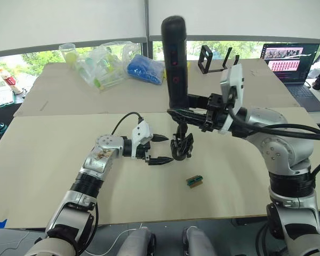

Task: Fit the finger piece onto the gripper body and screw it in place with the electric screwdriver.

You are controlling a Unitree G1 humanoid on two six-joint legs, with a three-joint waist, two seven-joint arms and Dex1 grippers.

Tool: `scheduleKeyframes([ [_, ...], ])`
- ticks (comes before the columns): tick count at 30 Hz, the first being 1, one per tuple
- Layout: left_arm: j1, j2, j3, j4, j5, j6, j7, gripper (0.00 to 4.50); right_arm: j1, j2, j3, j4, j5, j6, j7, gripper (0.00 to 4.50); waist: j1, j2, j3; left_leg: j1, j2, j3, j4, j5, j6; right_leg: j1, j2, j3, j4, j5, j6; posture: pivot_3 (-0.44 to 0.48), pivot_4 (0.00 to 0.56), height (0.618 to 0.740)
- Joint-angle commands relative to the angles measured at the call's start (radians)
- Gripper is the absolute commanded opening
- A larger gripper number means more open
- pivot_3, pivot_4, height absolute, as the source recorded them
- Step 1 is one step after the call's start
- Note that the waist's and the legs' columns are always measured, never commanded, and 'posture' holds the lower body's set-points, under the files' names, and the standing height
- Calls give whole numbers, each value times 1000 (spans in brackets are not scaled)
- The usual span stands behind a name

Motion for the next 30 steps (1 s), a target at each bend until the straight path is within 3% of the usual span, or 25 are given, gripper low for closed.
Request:
scheduleKeyframes([
  [1, 0, 3, 8, -28, -4, -24, -6, 4500, -11, 14, -94, -19, 67, 11, -47, 1915, -1, 0, 0, 0, 0, 0, 0, 0, 0, 0, 0, 0, 0, 0, 0, 0, 150, 740],
  [8, -3, 7, 9, -23, -2, -26, -12, 4500, 1, 51, -171, 2, 156, 64, -150, 1915, -1, 0, 0, 0, 0, 0, 0, 0, 0, 0, 0, 0, 0, 0, 0, 0, 150, 740],
  [30, -4, -3, 3, -10, 4, -45, -10, 4500, 38, 37, -68, -61, 98, 19, -86, 1915, -2, 0, 0, 0, 0, 0, 0, 0, 0, 0, 0, 0, 0, 0, 0, 0, 150, 740],
])
